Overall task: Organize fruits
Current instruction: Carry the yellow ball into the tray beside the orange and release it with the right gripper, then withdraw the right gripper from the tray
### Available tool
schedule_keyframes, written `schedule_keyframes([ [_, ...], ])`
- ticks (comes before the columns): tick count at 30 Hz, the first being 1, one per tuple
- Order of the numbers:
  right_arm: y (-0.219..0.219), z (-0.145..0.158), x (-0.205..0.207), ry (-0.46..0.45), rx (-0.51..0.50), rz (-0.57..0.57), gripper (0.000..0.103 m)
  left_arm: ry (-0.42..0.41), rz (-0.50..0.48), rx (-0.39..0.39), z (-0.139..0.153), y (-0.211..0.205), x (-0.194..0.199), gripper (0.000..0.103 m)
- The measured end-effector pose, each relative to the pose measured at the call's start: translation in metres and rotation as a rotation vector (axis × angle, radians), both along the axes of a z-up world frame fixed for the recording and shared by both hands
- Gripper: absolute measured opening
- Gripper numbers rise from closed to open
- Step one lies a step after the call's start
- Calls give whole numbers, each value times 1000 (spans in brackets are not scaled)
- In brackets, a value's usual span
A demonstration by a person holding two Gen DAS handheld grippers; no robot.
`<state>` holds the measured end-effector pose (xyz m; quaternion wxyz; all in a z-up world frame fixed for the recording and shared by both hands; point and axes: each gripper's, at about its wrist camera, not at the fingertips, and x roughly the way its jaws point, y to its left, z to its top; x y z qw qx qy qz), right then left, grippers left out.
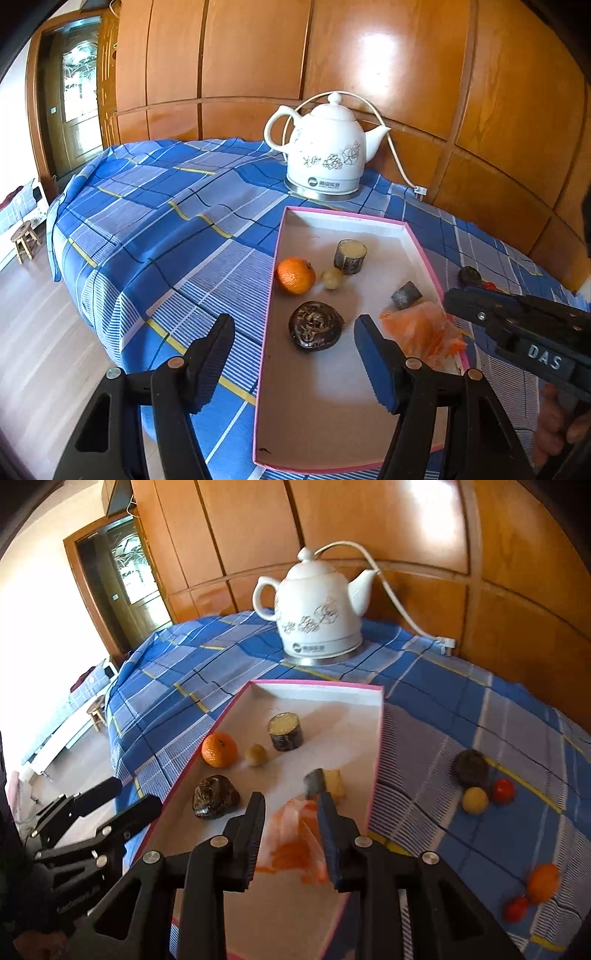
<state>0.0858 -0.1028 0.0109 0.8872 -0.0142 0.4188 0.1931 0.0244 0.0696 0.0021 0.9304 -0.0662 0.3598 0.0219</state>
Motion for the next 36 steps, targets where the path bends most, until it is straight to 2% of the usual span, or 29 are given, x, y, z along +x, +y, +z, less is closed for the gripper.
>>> schedule_keyframes([
  [6, -10, 11, -21, -68, -65, -24, 33, -14, -30, 7, 4, -9, -4, 68],
  [16, -39, 20, -44, -109, -138, -53, 33, -39, -91, 34, 11, -27, -12, 68],
  [25, -84, 38, -51, -148, -185, -115, 33, -45, -130, 57, 12, -40, -16, 68],
  [36, -158, 57, -52, -163, -243, -249, 33, -50, -179, 87, 15, -58, -19, 68],
])
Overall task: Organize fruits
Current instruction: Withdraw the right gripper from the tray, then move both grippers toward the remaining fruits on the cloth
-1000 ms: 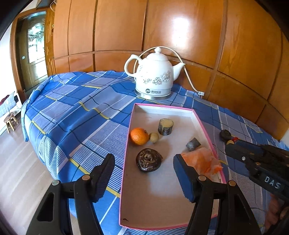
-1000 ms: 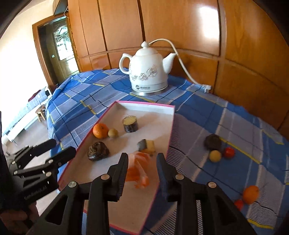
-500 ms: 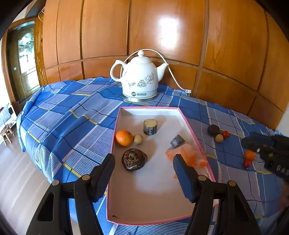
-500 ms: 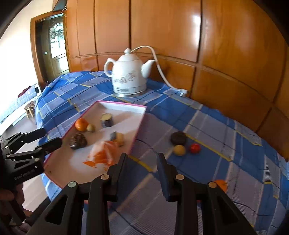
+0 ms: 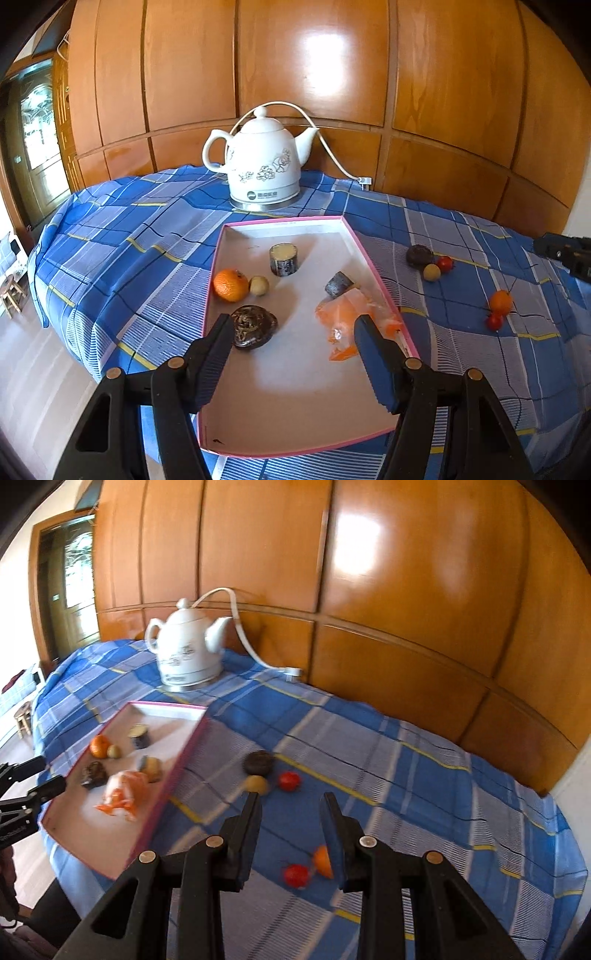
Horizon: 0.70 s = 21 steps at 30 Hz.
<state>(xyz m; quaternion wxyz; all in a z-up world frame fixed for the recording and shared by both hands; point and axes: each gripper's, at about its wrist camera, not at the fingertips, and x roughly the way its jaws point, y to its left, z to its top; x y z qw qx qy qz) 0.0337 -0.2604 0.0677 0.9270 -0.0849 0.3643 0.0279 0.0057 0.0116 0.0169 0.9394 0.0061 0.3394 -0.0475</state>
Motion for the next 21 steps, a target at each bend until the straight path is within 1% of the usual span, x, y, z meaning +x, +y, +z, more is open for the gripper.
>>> schedule_keyframes([
  [8, -53, 2, 3, 16, -42, -101, 33, 2, -58, 23, 0, -19, 1, 68],
  [13, -91, -4, 8, 28, -55, -184, 33, 0, -104, 36, 2, -35, 3, 68],
  [16, -116, -12, 10, 38, -25, -245, 33, 4, -131, 49, 3, -46, 5, 68],
  [19, -138, -24, 9, 54, 46, -299, 33, 3, -163, 68, 4, -60, 6, 68],
  [21, -152, -32, 12, 100, 82, -347, 33, 4, -183, 78, 4, -67, 7, 68],
])
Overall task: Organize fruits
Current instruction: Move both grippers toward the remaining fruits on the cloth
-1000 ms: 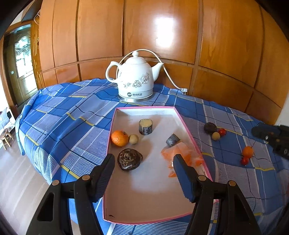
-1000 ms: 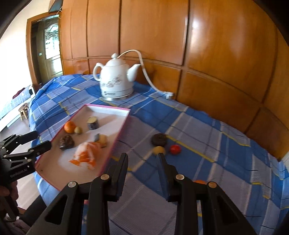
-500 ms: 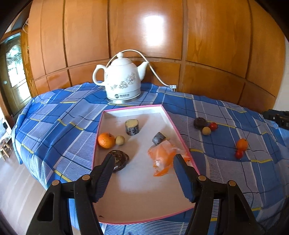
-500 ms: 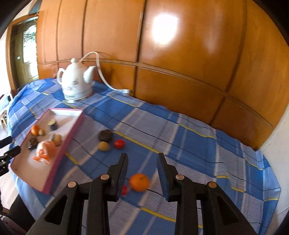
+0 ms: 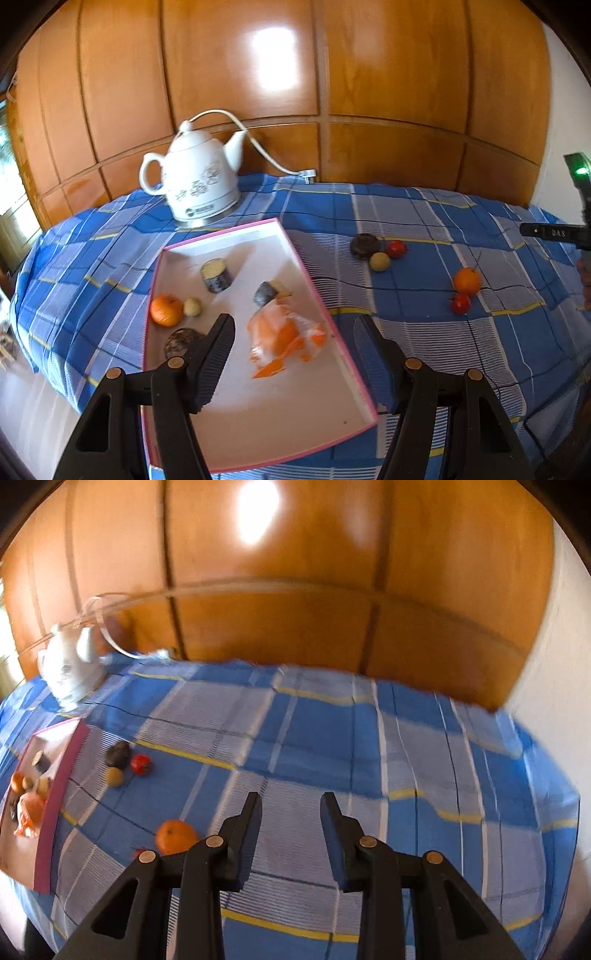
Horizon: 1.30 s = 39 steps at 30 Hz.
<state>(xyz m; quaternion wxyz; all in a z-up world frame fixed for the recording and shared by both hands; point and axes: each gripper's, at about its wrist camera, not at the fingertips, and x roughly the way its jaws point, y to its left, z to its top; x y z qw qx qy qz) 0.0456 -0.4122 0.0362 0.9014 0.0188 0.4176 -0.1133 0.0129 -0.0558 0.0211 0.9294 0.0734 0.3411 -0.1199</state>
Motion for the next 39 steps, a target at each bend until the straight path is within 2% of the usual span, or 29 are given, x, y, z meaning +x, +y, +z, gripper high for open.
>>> schedule_keyframes([
  [7, -13, 5, -2, -27, 45, -38, 33, 36, -70, 12, -5, -36, 8, 68],
  [16, -9, 7, -2, -25, 42, -23, 33, 77, -151, 45, -19, -75, 15, 68],
  [39, -12, 4, -2, -3, 50, -46, 33, 139, -219, 58, -33, -114, 21, 68],
])
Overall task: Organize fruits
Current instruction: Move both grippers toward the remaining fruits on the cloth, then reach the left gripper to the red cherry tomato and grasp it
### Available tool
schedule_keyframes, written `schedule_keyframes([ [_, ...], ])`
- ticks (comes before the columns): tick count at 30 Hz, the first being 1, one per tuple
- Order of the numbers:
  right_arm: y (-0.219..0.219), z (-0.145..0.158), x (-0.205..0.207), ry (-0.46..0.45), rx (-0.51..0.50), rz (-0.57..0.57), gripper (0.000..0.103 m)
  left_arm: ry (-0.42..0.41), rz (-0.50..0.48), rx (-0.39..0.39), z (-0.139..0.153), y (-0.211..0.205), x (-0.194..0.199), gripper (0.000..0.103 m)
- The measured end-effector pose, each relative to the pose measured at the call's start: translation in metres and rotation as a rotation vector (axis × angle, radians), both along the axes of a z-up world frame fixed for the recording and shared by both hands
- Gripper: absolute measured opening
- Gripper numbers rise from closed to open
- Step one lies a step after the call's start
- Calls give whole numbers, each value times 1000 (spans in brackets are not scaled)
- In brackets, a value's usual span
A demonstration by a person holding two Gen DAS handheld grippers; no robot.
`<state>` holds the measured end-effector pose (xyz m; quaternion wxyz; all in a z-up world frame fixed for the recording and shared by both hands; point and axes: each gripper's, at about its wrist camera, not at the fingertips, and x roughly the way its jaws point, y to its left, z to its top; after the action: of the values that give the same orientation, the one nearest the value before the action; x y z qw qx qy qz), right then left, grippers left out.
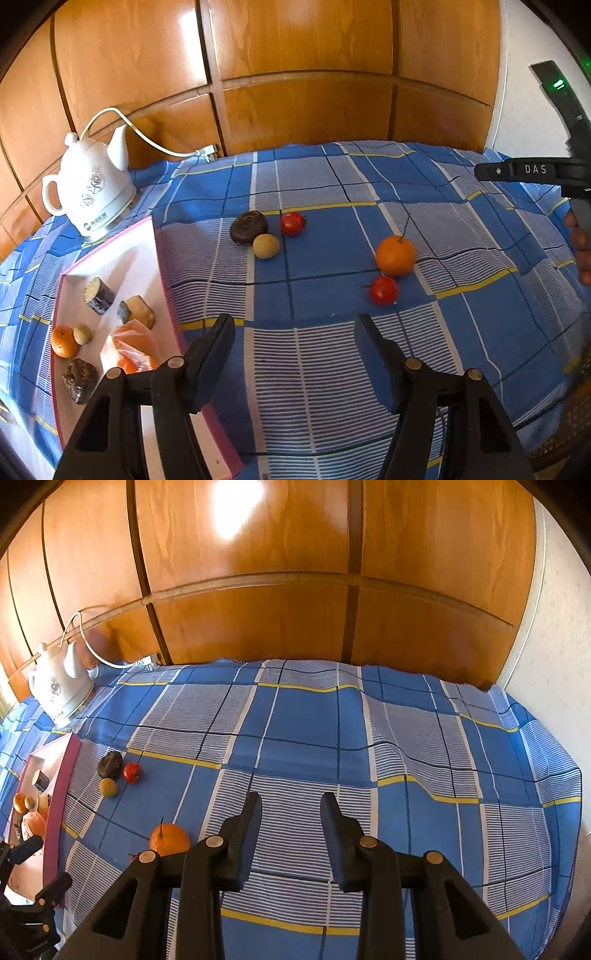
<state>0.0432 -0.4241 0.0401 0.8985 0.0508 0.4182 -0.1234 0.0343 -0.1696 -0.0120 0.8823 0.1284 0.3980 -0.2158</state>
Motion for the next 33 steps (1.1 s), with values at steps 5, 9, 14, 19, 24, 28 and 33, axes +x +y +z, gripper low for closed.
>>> schedule_keyframes([
  [5, 0, 1, 0, -4, 7, 4, 33, 51, -15, -15, -7, -9, 6, 67],
  [9, 1, 2, 0, -7, 11, 8, 33, 160, -28, -116, -13, -9, 16, 62],
  [14, 0, 3, 0, -13, 18, 13, 33, 225, -60, -177, -18, -12, 23, 59],
  [19, -2, 4, 0, -14, 32, 11, 33, 217, -121, -186, -17, -25, 22, 59],
  [24, 0, 5, 0, -13, 28, 19, 33, 204, -143, -135, -24, -44, 25, 59],
  [28, 0, 5, 0, -12, 29, 22, 33, 199, -158, -112, -30, -58, 28, 59],
  [33, 0, 4, 1, -10, 30, 22, 33, 193, -161, -102, -38, -72, 36, 59],
])
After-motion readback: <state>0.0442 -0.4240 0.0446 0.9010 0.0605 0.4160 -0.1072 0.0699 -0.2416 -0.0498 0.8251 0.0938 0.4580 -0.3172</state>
